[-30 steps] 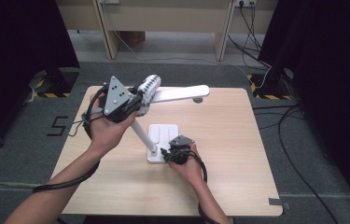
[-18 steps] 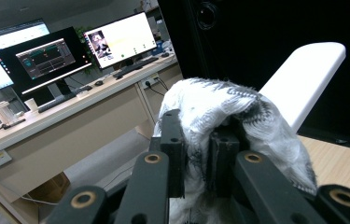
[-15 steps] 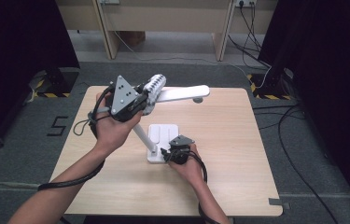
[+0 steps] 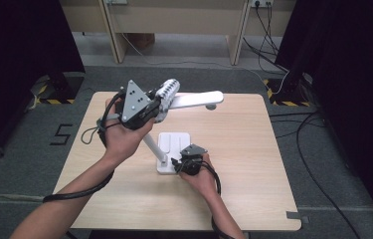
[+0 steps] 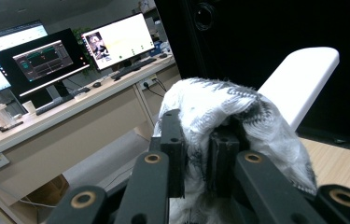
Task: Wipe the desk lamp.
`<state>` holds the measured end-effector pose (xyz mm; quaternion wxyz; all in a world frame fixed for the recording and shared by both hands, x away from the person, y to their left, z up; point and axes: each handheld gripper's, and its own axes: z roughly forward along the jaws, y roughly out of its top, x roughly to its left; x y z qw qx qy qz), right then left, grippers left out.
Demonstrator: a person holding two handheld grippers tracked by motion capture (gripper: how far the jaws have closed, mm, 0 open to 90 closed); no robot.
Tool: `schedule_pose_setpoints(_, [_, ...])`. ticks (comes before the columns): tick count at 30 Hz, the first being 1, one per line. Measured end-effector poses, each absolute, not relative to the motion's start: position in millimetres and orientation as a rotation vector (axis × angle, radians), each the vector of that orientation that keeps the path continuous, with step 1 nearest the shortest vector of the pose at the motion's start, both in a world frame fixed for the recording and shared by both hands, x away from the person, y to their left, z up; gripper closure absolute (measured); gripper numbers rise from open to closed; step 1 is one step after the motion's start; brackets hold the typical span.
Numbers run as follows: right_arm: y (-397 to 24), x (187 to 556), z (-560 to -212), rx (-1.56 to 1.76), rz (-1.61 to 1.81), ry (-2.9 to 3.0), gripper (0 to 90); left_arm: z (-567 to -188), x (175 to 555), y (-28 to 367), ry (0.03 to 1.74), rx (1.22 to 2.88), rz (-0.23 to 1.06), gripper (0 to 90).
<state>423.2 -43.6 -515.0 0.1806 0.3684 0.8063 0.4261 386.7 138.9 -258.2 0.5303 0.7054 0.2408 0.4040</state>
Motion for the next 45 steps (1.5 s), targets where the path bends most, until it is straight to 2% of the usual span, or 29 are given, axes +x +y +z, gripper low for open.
schedule_pose_setpoints(45, [-43.3,422.5,-515.0,1.046,1.203,2.279,51.7,-254.3,389.3,121.5,0.561,1.692,0.948,79.7])
